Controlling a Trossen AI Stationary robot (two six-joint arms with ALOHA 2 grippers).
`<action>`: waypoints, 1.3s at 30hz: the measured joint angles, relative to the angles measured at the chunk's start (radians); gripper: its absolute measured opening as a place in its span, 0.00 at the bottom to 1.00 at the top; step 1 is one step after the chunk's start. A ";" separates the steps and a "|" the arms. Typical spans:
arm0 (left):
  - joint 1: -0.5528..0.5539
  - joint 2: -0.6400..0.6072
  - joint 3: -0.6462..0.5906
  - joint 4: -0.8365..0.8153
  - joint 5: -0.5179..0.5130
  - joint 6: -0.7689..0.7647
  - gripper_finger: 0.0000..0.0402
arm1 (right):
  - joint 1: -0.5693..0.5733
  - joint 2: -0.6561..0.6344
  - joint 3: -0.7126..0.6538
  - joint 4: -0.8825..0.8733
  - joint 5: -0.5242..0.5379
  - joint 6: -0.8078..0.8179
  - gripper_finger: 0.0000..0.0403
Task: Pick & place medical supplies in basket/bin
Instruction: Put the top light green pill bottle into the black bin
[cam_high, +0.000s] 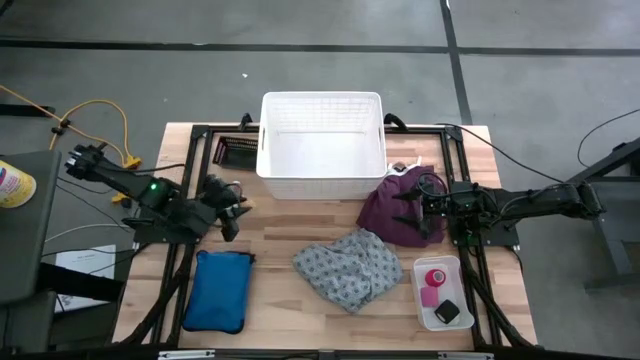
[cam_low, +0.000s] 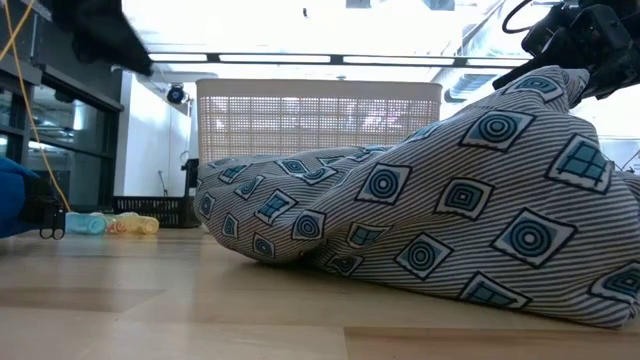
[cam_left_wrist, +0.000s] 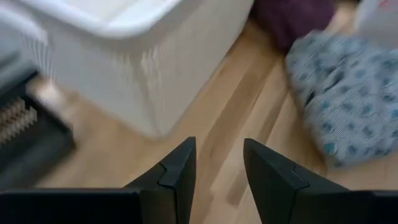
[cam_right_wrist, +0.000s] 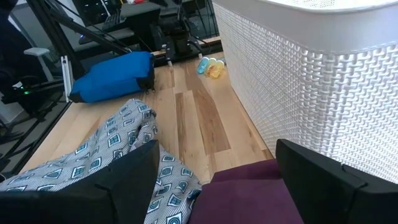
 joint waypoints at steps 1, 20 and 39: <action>0.010 0.009 0.000 -0.024 0.022 -0.036 0.32 | 0.000 0.000 0.000 0.000 0.000 0.000 0.77; 0.286 0.232 0.000 -0.224 0.374 -0.213 0.32 | 0.000 0.000 0.000 0.000 0.000 0.000 0.77; 0.511 0.337 -0.037 -0.219 0.420 -0.264 0.32 | 0.000 0.000 0.000 0.000 0.000 0.000 0.77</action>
